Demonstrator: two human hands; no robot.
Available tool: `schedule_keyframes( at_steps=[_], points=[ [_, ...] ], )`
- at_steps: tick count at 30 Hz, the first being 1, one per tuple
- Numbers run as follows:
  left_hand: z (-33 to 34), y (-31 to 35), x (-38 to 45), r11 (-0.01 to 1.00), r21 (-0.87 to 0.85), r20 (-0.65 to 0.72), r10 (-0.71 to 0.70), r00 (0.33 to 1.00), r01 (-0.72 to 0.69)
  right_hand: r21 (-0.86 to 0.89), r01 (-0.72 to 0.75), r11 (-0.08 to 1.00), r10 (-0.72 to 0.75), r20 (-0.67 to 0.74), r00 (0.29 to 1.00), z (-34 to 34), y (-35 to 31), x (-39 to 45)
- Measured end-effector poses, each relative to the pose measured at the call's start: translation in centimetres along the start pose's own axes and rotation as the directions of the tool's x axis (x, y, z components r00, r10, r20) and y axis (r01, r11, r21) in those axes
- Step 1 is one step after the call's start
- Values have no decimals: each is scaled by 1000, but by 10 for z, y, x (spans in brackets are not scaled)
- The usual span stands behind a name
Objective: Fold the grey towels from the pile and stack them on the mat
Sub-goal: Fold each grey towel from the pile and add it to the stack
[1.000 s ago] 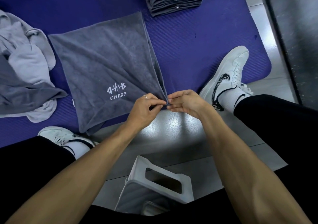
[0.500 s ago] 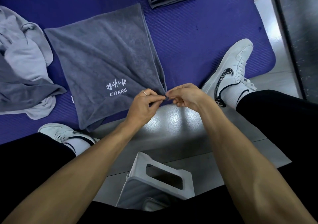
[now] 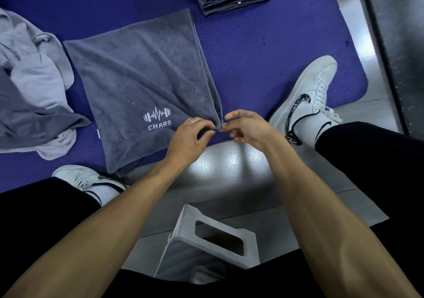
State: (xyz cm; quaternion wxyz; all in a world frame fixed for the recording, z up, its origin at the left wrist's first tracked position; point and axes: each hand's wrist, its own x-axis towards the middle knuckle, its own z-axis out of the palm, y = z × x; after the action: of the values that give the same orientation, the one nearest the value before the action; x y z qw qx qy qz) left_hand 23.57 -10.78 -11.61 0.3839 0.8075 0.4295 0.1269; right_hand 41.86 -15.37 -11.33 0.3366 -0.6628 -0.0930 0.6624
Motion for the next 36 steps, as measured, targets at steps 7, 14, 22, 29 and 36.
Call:
schedule_keyframes(
  at_steps=[7, 14, 22, 29, 36],
  points=[
    [-23, -3, 4, 993, -106, -9, -50, 999, 49, -654, 576, 491, -552, 278, 786, 3, -17, 25],
    [-60, -7, 23, 975, -193, -60, -124, 990, 111, -758, 598, 260, -401, 478, 781, 11, -58, 45],
    [-115, -24, 108, 964, -246, -59, -120, 991, 102, -731, 574, 370, -370, 451, 813, 35, -110, 70],
    [-133, -61, 209, 955, -235, -24, -193, 981, 182, -728, 463, 506, -306, 351, 885, 29, -111, 119],
    [-108, -100, 314, 959, -87, 37, -269, 962, 271, -608, 360, 708, -351, 140, 926, 26, -98, 154]
  ],
)
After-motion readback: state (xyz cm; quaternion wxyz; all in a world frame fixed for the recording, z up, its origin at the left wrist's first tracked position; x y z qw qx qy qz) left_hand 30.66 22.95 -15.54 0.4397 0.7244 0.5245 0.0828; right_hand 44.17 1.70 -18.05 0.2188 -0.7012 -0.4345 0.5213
